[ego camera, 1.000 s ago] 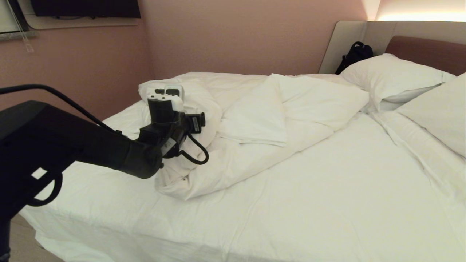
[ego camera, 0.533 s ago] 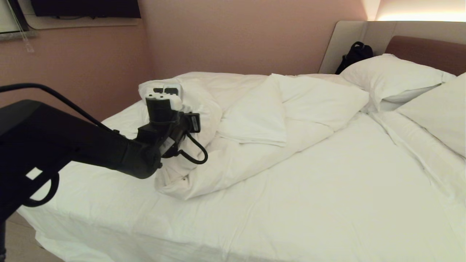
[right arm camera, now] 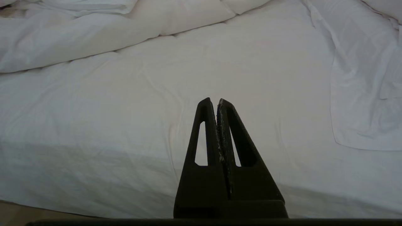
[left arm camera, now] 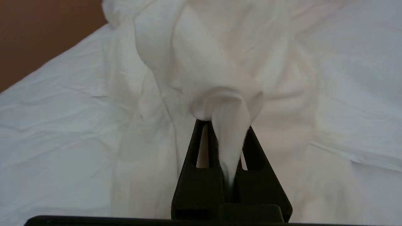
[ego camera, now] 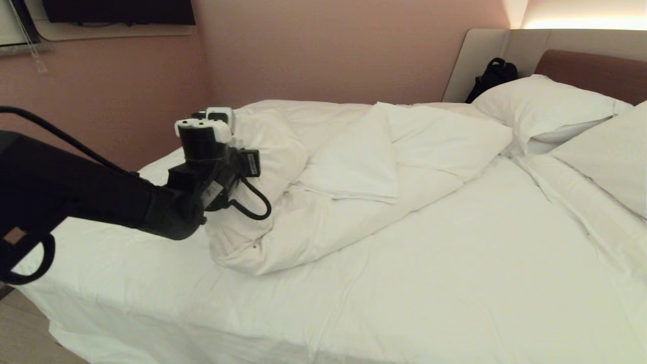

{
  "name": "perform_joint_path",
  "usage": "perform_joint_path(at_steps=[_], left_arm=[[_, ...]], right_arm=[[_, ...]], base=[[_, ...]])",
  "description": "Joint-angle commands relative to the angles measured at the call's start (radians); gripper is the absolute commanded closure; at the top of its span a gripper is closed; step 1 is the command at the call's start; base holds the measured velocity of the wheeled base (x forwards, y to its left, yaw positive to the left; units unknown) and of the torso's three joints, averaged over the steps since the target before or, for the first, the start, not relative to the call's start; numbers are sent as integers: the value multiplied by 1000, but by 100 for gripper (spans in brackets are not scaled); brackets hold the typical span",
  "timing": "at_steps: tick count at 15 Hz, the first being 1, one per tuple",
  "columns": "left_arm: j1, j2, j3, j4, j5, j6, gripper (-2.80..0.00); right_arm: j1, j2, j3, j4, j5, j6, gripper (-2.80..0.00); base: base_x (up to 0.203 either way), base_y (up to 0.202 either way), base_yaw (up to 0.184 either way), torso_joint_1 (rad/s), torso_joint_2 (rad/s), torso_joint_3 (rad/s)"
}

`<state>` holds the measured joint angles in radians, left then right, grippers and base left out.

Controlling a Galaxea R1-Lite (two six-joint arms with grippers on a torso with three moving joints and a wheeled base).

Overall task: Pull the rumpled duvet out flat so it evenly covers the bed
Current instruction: Flatten the corners of the folded blanket

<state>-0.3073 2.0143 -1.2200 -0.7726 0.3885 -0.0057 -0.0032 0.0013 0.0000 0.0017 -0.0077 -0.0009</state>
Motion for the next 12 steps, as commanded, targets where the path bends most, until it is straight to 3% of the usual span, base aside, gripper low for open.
perform_joint_path(at_steps=[1,6,12], left_arm=[[43,-45,10,12,2,1,0],[173,-184,82,97,0,1,0],[198,-406,360,165,-1,46,0]], right_arm=[[0,0,0,0,0,0,0],[0,0,0,0,0,-1,0],[0,0,0,0,0,1,0]], base=[[0,0,0,0,0,0],[0,0,0,0,0,0],[0,0,0,0,0,0]])
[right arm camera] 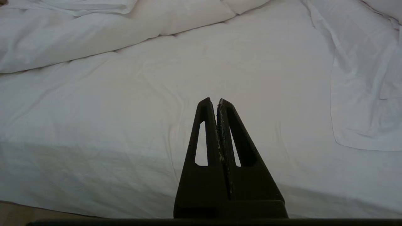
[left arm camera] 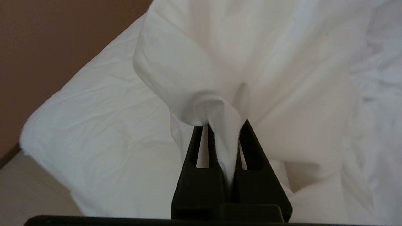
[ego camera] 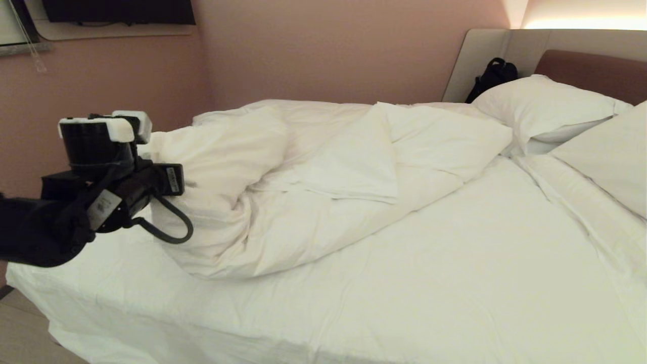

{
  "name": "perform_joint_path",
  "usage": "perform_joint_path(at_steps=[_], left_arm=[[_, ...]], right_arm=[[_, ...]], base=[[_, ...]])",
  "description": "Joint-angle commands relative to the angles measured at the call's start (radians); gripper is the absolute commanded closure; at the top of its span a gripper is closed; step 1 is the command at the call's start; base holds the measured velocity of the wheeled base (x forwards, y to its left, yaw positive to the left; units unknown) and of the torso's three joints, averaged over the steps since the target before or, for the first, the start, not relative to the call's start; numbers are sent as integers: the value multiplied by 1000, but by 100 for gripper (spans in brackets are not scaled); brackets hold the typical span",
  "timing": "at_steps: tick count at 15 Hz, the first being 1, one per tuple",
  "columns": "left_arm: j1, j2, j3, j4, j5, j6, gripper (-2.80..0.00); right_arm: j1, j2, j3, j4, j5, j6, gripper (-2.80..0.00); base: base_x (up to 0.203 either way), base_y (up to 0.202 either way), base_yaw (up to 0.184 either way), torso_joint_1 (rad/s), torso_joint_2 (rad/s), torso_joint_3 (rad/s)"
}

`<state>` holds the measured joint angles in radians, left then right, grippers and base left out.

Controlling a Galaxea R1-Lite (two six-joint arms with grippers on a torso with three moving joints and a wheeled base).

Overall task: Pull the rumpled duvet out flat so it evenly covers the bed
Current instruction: Flatten the corners of the folded blanket

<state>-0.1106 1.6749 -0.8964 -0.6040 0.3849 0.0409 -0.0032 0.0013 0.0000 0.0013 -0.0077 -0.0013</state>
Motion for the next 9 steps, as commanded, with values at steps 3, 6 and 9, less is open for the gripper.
perform_joint_path(at_steps=[3,6,9], left_arm=[[16,-167,148,-1,4,50,0],[74,-199,189,1,4,81,0],[163,-187,209,1,-7,92,0]], right_arm=[[0,0,0,0,0,0,0],[0,0,0,0,0,0,0],[0,0,0,0,0,0,0]], base=[[0,0,0,0,0,0],[0,0,0,0,0,0],[0,0,0,0,0,0]])
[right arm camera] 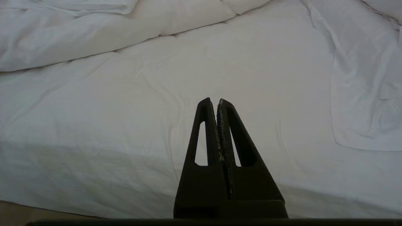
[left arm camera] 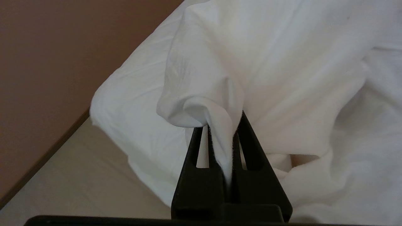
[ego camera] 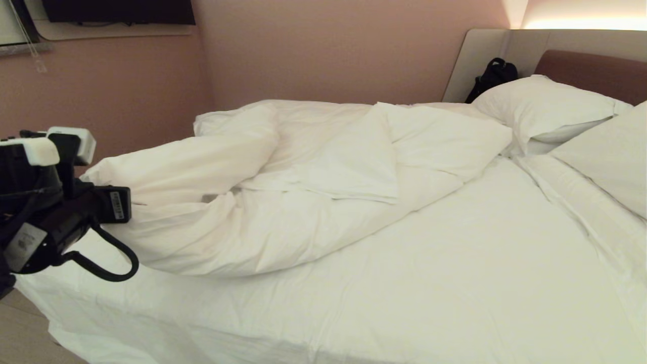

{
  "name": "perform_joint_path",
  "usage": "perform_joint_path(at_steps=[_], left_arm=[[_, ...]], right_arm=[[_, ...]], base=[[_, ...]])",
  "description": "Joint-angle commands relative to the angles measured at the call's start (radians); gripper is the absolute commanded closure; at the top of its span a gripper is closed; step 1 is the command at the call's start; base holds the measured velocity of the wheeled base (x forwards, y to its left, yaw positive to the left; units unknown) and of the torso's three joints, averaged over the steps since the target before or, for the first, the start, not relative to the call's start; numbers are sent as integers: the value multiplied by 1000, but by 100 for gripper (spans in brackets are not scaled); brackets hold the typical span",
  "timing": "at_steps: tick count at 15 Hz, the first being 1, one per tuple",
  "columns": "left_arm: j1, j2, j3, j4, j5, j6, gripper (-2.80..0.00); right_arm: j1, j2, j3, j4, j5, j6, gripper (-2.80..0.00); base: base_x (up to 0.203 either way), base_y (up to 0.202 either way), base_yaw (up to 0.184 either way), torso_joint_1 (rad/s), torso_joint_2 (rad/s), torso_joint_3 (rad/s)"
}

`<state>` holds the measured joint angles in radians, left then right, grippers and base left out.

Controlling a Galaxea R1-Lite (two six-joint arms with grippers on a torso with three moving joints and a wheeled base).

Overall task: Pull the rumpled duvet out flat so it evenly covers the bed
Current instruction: Flatten the corners of the folded blanket

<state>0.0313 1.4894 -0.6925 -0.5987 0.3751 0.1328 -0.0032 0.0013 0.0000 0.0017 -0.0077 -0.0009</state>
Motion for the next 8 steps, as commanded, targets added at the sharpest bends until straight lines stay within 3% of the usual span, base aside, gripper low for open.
perform_joint_path(at_steps=[1,8], left_arm=[[44,2,18,-4,1,4,0],[56,16,239,-6,-1,4,0]], right_arm=[[0,0,0,0,0,-1,0],[0,0,0,0,0,-1,0]], base=[[0,0,0,0,0,0],[0,0,0,0,0,0]])
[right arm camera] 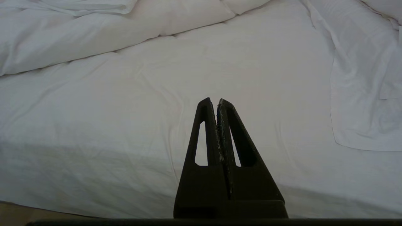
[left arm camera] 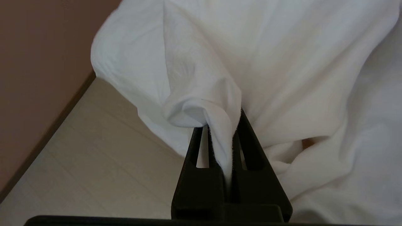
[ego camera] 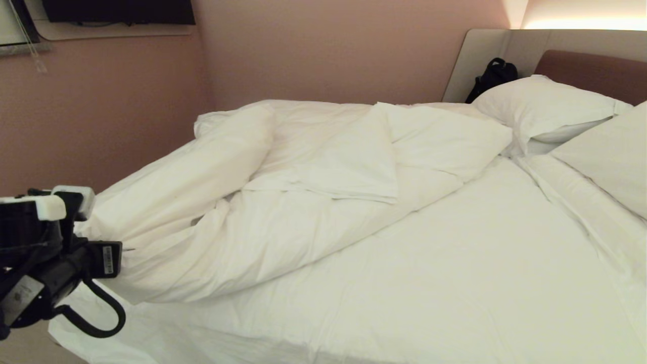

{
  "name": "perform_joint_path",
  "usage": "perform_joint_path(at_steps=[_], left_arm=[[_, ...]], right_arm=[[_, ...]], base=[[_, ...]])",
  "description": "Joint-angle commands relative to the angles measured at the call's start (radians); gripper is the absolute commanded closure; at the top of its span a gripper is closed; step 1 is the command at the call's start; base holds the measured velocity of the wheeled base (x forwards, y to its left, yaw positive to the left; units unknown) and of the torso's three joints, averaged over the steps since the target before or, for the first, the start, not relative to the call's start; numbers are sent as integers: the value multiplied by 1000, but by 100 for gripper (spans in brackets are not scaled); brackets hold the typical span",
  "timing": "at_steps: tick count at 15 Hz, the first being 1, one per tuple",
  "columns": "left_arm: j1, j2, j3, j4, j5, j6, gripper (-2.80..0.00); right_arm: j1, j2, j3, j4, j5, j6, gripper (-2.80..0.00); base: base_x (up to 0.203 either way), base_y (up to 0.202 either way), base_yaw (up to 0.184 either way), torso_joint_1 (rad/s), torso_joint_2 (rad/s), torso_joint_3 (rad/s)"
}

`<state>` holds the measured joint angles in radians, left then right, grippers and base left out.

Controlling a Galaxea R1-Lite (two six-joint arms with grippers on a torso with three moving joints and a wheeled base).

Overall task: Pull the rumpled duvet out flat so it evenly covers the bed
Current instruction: Flatten the corners of the folded blanket

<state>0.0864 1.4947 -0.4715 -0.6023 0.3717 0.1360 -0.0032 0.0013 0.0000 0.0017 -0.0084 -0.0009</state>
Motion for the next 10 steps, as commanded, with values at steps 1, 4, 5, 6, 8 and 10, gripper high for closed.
perform_joint_path(at_steps=[1,4,5,6,8,10], left_arm=[[0,16,36,-2,2,1,0],[0,29,86,-4,-1,-6,0],[0,38,108,-6,-4,-11,0],[0,46,125,-8,-5,-16,0],[0,62,136,-14,-8,-21,0],[0,72,155,-16,-8,-36,0]], right_arm=[[0,0,0,0,1,0,0],[0,0,0,0,1,0,0],[0,0,0,0,1,-1,0],[0,0,0,0,1,-1,0],[0,0,0,0,1,-1,0],[0,0,0,0,1,-1,0]], base=[[0,0,0,0,0,0],[0,0,0,0,0,0],[0,0,0,0,0,0],[0,0,0,0,0,0],[0,0,0,0,0,0],[0,0,0,0,0,0]])
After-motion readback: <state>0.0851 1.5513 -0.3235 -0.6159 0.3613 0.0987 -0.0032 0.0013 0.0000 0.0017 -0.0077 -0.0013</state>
